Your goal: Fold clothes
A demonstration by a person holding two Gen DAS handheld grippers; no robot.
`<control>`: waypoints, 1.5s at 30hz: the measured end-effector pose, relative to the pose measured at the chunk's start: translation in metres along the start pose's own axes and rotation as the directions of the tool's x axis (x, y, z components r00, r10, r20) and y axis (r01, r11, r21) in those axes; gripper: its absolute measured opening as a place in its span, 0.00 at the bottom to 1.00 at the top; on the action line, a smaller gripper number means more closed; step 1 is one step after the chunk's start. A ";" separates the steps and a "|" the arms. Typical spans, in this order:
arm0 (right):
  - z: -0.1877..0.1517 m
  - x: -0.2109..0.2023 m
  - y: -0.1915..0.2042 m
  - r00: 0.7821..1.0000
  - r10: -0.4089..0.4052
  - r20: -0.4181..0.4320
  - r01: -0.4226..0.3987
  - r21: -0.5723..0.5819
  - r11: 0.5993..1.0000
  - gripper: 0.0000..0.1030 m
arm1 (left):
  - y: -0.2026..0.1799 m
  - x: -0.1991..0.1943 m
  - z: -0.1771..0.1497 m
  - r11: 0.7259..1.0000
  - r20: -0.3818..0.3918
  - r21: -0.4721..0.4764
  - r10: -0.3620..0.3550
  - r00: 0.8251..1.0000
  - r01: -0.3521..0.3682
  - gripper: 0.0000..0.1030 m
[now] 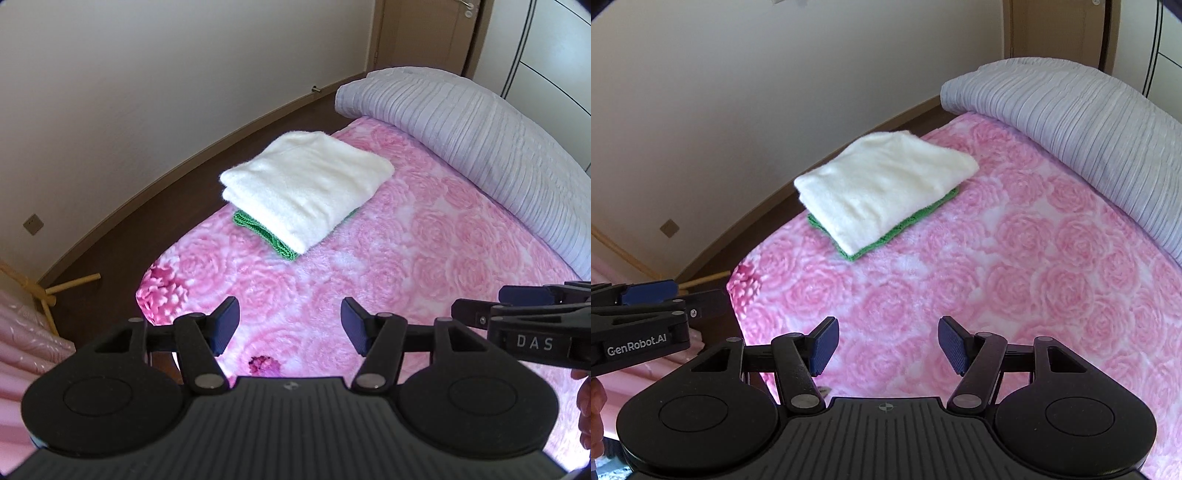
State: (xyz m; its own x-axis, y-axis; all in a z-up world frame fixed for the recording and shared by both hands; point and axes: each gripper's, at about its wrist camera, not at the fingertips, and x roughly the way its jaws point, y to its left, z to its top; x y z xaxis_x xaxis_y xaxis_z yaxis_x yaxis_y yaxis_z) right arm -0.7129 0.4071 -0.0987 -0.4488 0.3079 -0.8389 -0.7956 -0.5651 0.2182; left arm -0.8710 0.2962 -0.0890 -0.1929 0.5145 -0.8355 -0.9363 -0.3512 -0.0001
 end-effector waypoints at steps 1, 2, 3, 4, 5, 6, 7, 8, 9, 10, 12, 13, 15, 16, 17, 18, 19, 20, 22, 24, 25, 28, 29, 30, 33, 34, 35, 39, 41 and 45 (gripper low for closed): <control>0.000 0.000 -0.002 1.000 0.004 -0.004 -0.004 -0.004 1.000 0.62 | -0.001 0.001 0.000 1.000 -0.002 -0.008 0.003 1.000 -0.003 0.55; 0.000 0.000 -0.004 1.000 0.008 -0.009 -0.008 -0.009 1.000 0.62 | -0.002 0.003 0.000 1.000 -0.004 -0.017 0.006 1.000 -0.006 0.55; -0.001 0.000 -0.007 1.000 0.011 -0.013 -0.012 -0.013 1.000 0.62 | -0.003 0.004 0.000 1.000 -0.006 -0.027 0.008 1.000 -0.008 0.55; 0.000 0.002 -0.009 1.000 0.014 -0.018 -0.014 -0.018 1.000 0.62 | -0.004 0.006 0.000 0.999 -0.009 -0.036 0.009 1.000 -0.010 0.55; 0.002 0.004 -0.011 1.000 0.015 -0.025 -0.016 -0.023 1.000 0.62 | -0.006 0.009 0.000 0.999 -0.014 -0.044 0.011 1.000 -0.012 0.55; 0.003 0.007 -0.013 0.999 0.017 -0.031 -0.018 -0.028 0.999 0.62 | -0.007 0.011 0.000 0.999 -0.018 -0.052 0.012 1.000 -0.013 0.55; 0.005 0.009 -0.015 0.999 0.018 -0.037 -0.020 -0.032 0.999 0.62 | -0.008 0.014 0.001 0.998 -0.024 -0.057 0.013 1.000 -0.015 0.55; 0.007 0.012 -0.017 0.999 0.019 -0.044 -0.021 -0.037 0.999 0.62 | -0.009 0.017 0.001 0.998 -0.029 -0.062 0.014 0.999 -0.016 0.55; 0.009 0.015 -0.019 0.999 0.020 -0.050 -0.022 -0.041 0.999 0.62 | -0.011 0.019 0.002 0.998 -0.034 -0.066 0.015 0.999 -0.017 0.55; 0.012 0.019 -0.021 0.998 0.021 -0.055 -0.023 -0.044 0.999 0.62 | -0.012 0.022 0.004 0.997 -0.038 -0.070 0.017 0.999 -0.020 0.55; 0.017 0.025 -0.025 0.998 0.020 -0.065 -0.024 -0.052 0.998 0.62 | -0.014 0.028 0.007 0.997 -0.044 -0.078 0.021 0.999 -0.024 0.55; 0.020 0.028 -0.027 0.997 0.020 -0.071 -0.024 -0.057 0.998 0.62 | -0.015 0.031 0.009 0.996 -0.045 -0.083 0.023 0.999 -0.026 0.55; 0.026 0.034 -0.031 0.997 0.016 -0.080 -0.021 -0.066 0.998 0.62 | -0.016 0.036 0.013 0.995 -0.048 -0.093 0.026 0.999 -0.030 0.55; 0.029 0.038 -0.033 0.996 0.014 -0.084 -0.020 -0.070 0.997 0.62 | -0.017 0.039 0.015 0.995 -0.049 -0.096 0.026 0.998 -0.031 0.55; 0.033 0.041 -0.034 0.996 0.013 -0.087 -0.020 -0.073 0.997 0.62 | -0.017 0.042 0.018 0.994 -0.051 -0.100 0.027 0.998 -0.032 0.55; 0.036 0.044 -0.036 0.996 0.013 -0.089 -0.020 -0.075 0.997 0.62 | -0.017 0.045 0.020 0.994 -0.053 -0.103 0.028 0.998 -0.034 0.55; 0.039 0.047 -0.038 0.996 0.013 -0.092 -0.020 -0.076 0.997 0.62 | -0.017 0.049 0.022 0.994 -0.057 -0.105 0.029 0.998 -0.035 0.55; 0.042 0.050 -0.039 0.995 0.013 -0.095 -0.020 -0.077 0.997 0.62 | -0.017 0.052 0.025 0.994 -0.060 -0.105 0.030 0.998 -0.037 0.55; 0.048 0.056 -0.042 0.995 0.015 -0.098 -0.023 -0.079 0.997 0.62 | -0.016 0.058 0.031 0.994 -0.067 -0.106 0.033 0.997 -0.040 0.55; 0.053 0.063 -0.044 0.995 0.016 -0.102 -0.024 -0.079 0.997 0.62 | -0.015 0.064 0.036 0.993 -0.075 -0.106 0.035 0.997 -0.043 0.55; 0.056 0.066 -0.045 0.994 0.016 -0.105 -0.025 -0.078 0.997 0.62 | -0.015 0.068 0.038 0.993 -0.080 -0.105 0.037 0.996 -0.045 0.55; 0.062 0.076 -0.048 0.993 0.016 -0.115 -0.024 -0.068 0.997 0.62 | -0.014 0.077 0.045 0.994 -0.092 -0.100 0.039 0.995 -0.048 0.55; 0.063 0.078 -0.049 0.993 0.016 -0.119 -0.023 -0.065 0.998 0.62 | -0.013 0.080 0.047 0.994 -0.096 -0.098 0.039 0.995 -0.048 0.55; 0.065 0.081 -0.049 0.992 0.015 -0.121 -0.023 -0.062 0.998 0.62 | -0.013 0.083 0.049 0.994 -0.099 -0.094 0.039 0.994 -0.048 0.55; 0.069 0.088 -0.051 0.992 0.014 -0.127 -0.021 -0.055 0.998 0.62 | -0.012 0.091 0.055 0.995 -0.105 -0.087 0.032 0.994 -0.042 0.55; 0.071 0.090 -0.051 0.992 0.013 -0.129 -0.020 -0.053 0.998 0.62 | -0.011 0.093 0.057 0.996 -0.107 -0.084 0.031 0.994 -0.040 0.55; 0.072 0.092 -0.052 0.991 0.012 -0.130 -0.019 -0.051 0.999 0.62 | -0.011 0.096 0.058 0.996 -0.108 -0.081 0.030 0.994 -0.039 0.55; 0.077 0.101 -0.051 0.990 0.008 -0.138 -0.015 -0.049 0.999 0.62 | -0.008 0.103 0.064 0.996 -0.108 -0.076 0.031 0.994 -0.040 0.55; 0.080 0.106 -0.050 0.990 0.007 -0.142 -0.014 -0.051 0.999 0.62 | -0.006 0.107 0.067 0.996 -0.110 -0.075 0.035 0.993 -0.043 0.55; 0.085 0.114 -0.047 0.989 0.006 -0.149 -0.015 -0.054 0.998 0.62 | -0.002 0.115 0.072 0.996 -0.116 -0.073 0.041 0.992 -0.050 0.55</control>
State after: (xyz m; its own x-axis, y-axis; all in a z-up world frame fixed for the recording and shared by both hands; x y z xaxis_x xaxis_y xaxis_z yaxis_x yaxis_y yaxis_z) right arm -0.7612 0.5337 -0.1629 -0.3883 0.1869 -0.9024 -0.7659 -0.6099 0.2033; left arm -0.9126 0.4123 -0.1456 -0.1963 0.4056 -0.8927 -0.9015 -0.4327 0.0017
